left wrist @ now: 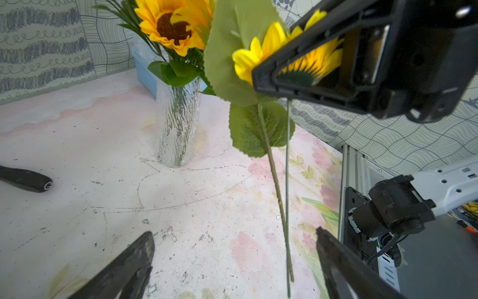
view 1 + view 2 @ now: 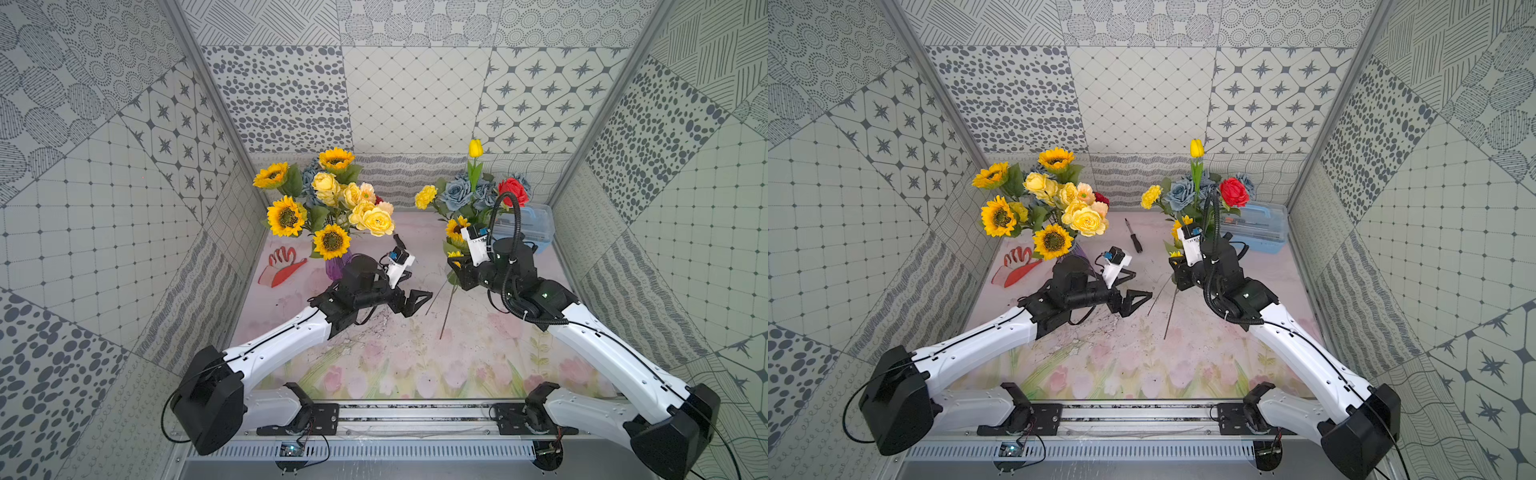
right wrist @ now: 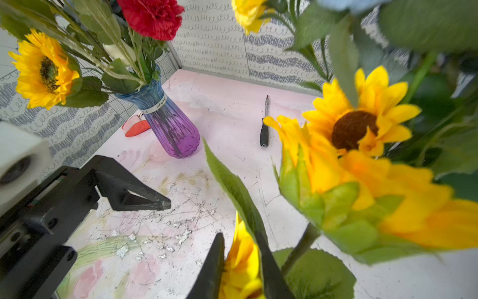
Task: Pick out yellow flowers from the vase
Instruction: Pick up the flower from the vase.
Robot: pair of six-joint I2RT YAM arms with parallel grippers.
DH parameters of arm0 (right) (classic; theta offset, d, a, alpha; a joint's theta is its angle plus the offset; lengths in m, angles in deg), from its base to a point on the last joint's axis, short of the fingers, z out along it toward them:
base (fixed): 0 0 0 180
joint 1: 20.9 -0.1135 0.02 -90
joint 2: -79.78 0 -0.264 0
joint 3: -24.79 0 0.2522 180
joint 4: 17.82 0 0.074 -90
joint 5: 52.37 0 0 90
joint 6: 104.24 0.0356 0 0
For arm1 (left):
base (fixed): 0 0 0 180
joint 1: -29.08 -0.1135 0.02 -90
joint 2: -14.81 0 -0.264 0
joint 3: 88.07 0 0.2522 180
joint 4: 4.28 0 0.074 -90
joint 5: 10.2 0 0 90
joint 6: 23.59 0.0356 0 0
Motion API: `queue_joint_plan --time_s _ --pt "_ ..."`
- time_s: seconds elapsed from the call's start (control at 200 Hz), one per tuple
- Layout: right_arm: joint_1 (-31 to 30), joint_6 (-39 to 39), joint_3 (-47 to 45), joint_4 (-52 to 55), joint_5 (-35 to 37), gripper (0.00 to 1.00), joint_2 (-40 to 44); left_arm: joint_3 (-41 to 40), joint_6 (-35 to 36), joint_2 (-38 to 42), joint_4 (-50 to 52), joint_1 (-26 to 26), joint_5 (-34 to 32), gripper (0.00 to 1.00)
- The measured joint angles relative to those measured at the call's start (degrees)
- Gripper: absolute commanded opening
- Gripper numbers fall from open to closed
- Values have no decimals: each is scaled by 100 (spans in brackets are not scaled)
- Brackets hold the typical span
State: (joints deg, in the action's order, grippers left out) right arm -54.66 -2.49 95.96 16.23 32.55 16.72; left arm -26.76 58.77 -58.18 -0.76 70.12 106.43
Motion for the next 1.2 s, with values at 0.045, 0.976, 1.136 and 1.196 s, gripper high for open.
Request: queue_joint_plan --time_s 0.045,0.976,1.136,1.196 --pt "0 96 -149 -55 -85 21 81 7 -24 -63 -33 17 90 98" --pt "9 1051 -1045 -944 -704 23 640 278 -286 -796 -356 168 1340 0" --pt "7 1104 -1182 -1075 -723 24 610 177 -293 -774 -308 168 1147 0" --pt "-2 1128 -1250 -1134 -748 24 531 70 -310 -730 -304 170 1016 0"
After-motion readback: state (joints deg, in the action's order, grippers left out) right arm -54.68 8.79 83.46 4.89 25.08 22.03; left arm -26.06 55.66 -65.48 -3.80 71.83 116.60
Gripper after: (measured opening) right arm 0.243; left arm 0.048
